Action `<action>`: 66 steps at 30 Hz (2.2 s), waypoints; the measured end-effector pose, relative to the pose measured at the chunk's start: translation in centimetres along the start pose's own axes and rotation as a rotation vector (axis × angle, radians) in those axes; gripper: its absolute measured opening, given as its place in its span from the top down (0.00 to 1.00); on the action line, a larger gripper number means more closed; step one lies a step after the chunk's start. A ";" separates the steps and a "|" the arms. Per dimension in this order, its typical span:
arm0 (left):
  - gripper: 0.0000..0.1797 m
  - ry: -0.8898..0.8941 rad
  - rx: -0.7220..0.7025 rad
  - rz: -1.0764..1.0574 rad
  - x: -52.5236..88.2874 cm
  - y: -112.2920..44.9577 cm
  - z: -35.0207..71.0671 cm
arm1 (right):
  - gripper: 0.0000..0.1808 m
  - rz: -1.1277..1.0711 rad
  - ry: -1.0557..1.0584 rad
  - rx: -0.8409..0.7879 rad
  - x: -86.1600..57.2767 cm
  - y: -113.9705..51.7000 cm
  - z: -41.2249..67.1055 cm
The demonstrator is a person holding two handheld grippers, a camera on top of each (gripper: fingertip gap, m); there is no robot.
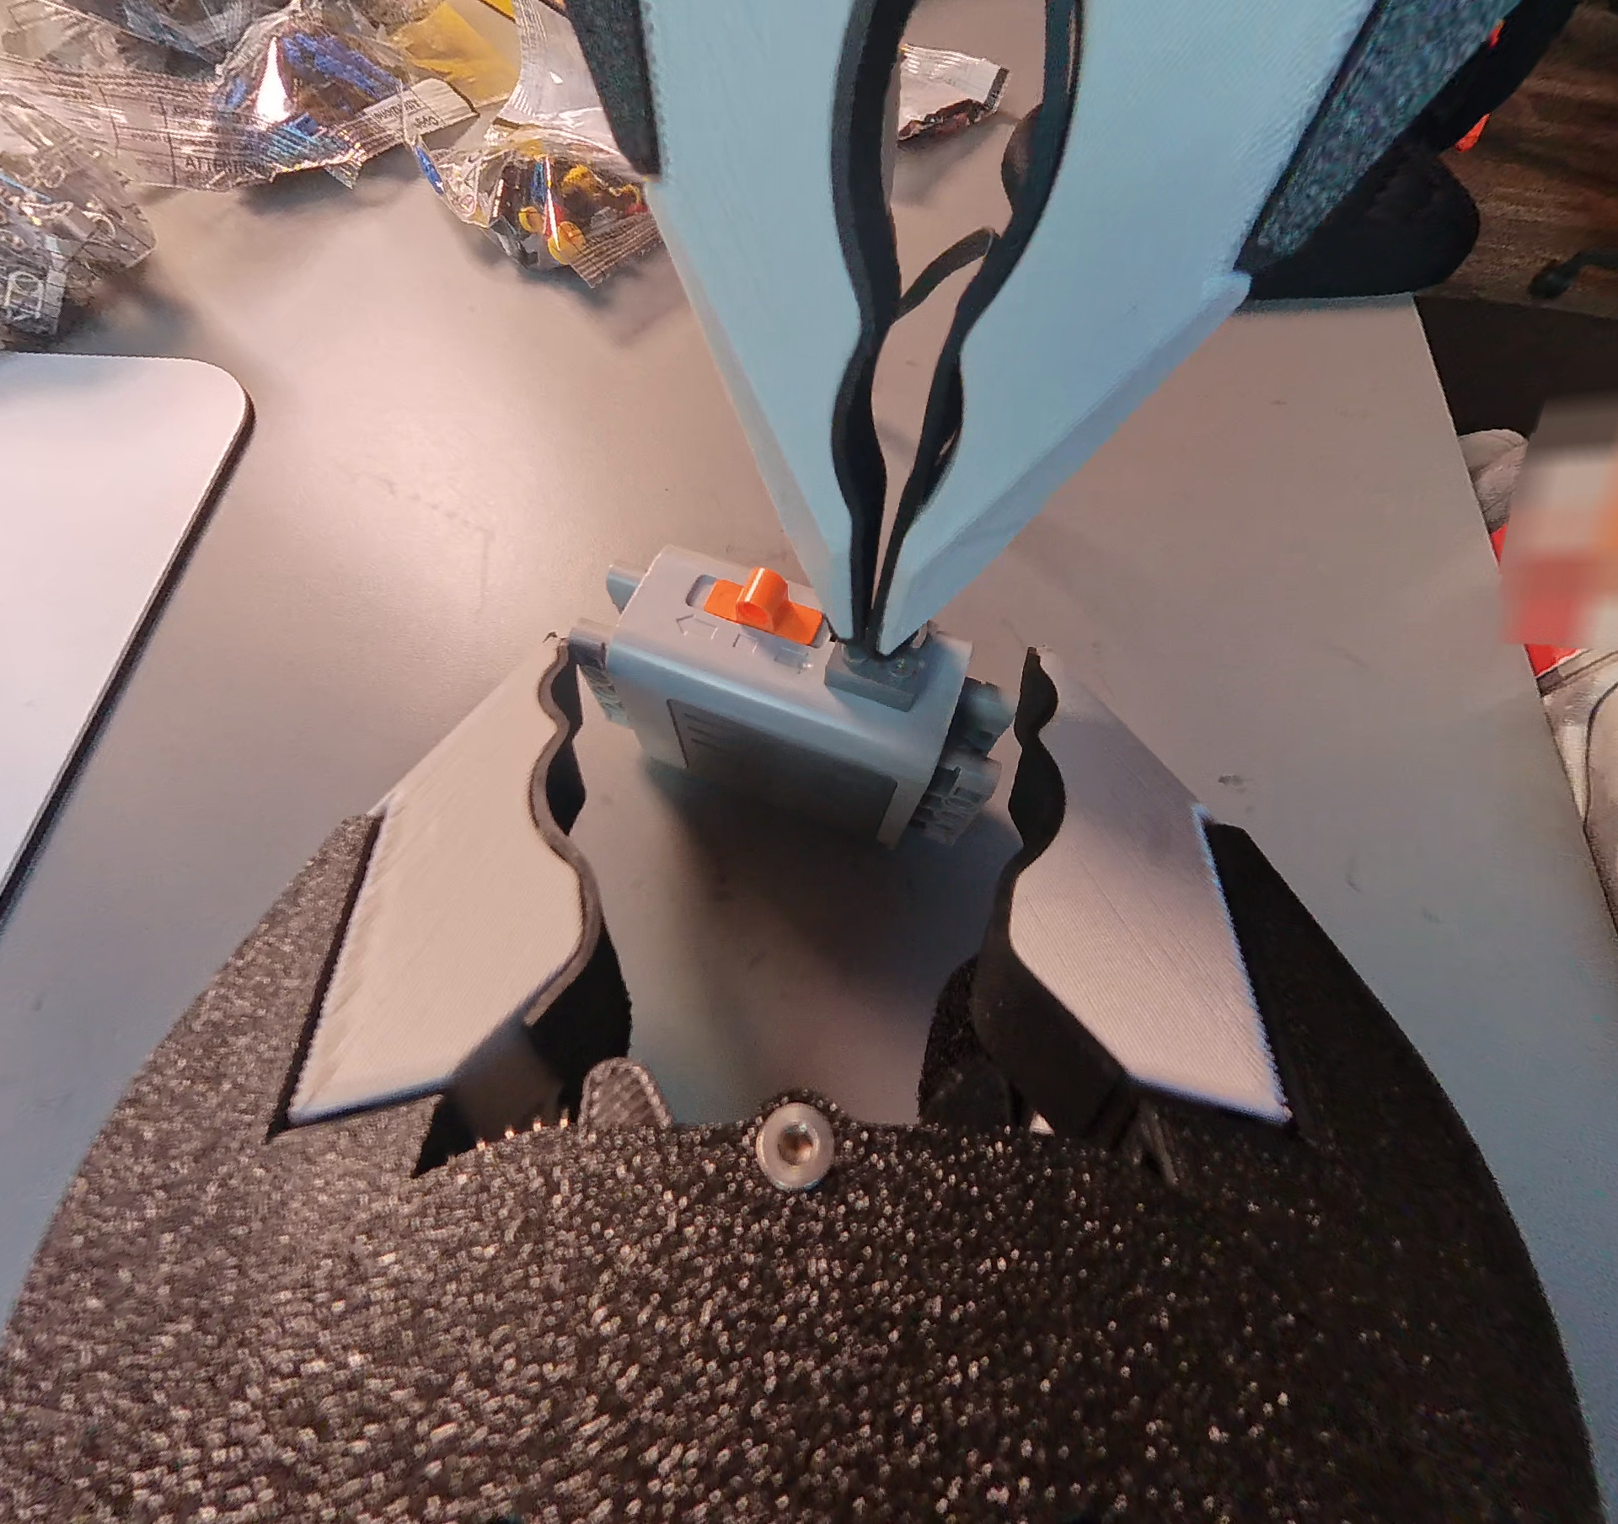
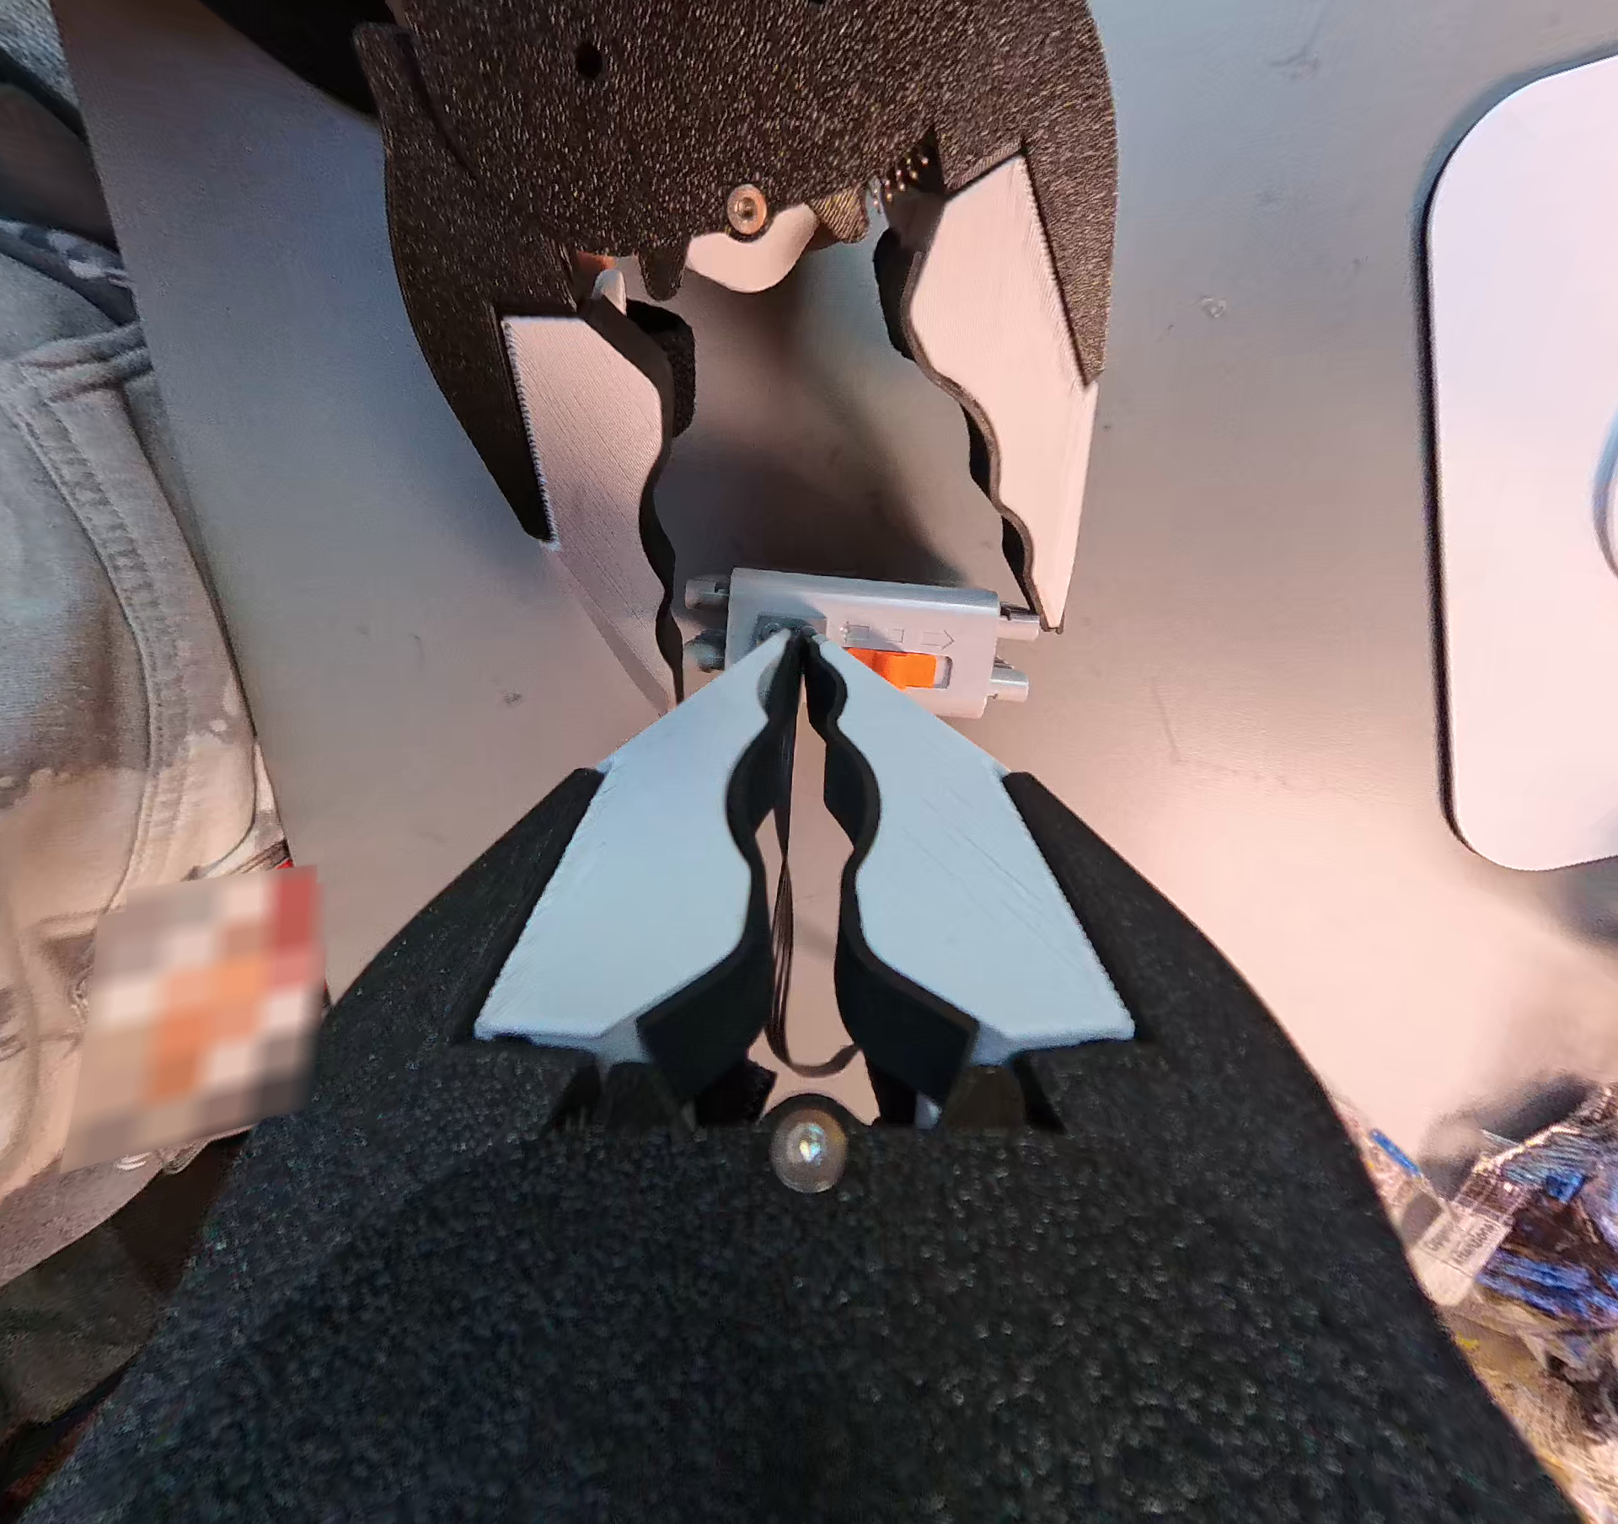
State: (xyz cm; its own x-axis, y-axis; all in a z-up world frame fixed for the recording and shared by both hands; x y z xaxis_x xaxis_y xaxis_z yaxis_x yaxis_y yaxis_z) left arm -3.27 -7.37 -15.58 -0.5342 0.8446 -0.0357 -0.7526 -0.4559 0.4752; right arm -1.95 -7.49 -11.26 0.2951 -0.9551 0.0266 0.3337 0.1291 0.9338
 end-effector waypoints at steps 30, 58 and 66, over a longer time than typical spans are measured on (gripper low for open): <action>0.46 0.015 0.003 0.000 0.0 0.1 -0.1 | 0.98 0.069 -0.061 -0.294 -0.2 1.4 0.5; 0.46 0.026 0.009 -0.012 -0.1 0.1 -0.2 | 0.98 -0.003 0.017 -0.447 -2.0 -0.2 -1.5; 0.46 0.028 0.010 -0.010 0.0 0.0 -0.2 | 0.95 -0.046 0.060 -0.344 -1.9 -0.5 -1.9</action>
State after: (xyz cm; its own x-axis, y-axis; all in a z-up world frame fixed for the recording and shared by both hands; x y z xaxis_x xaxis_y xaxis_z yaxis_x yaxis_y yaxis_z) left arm -3.34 -7.48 -15.70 -0.5373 0.8409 -0.0655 -0.7544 -0.4443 0.4832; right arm -1.02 -5.28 -12.48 0.3210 -0.9461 -0.0434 0.6271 0.1780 0.7584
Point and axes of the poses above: each gripper's, where its closed fingertips meet, y back along the fingers, z out of its top, x = y × z across the jaws, the point moved 3 cm from there along y, back along the fingers, and after that the axes turned 2 degrees about -x, right-handed, at the moved point
